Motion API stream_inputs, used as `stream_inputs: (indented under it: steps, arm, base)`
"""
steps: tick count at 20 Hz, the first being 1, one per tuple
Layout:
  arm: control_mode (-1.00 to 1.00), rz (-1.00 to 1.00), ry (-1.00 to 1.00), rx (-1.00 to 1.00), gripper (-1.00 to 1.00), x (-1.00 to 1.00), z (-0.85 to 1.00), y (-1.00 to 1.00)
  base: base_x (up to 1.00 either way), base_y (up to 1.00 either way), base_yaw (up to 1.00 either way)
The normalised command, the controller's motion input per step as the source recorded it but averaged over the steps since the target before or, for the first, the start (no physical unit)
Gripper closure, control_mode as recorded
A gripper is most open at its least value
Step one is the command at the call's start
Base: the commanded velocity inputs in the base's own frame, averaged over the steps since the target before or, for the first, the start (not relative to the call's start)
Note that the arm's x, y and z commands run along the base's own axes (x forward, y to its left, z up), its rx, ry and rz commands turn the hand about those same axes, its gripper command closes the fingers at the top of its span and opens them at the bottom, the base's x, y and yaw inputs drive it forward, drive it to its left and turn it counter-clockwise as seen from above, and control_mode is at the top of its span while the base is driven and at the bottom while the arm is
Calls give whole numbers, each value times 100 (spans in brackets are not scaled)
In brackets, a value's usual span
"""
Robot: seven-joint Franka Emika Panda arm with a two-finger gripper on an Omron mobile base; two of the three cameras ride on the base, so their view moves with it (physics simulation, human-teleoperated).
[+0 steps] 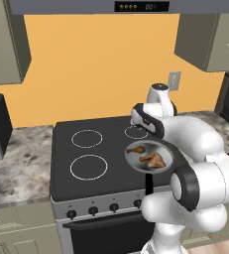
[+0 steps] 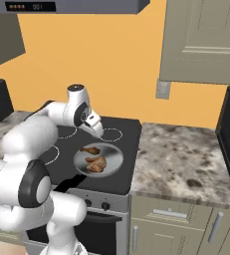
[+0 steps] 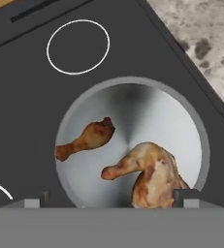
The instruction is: Take the chicken drumsticks from the pan and place one on each plate on the dining counter.
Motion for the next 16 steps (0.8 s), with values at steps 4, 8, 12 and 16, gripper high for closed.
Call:
stream_inputs:
  steps: [4, 8, 12, 16]
  arm:
    - [-100, -3, 6, 6, -100, 19, -39, -3]
    - [-100, -8, 13, 0, -100, 24, -42, 0]
    - [-100, -8, 16, 0, -100, 22, -46, 0]
    - [-100, -2, 10, 1, -100, 19, -42, 0]
  base:
    - [0, 0, 0]
    - [0, 0, 0]
    - [0, 0, 0]
    - [0, 0, 0]
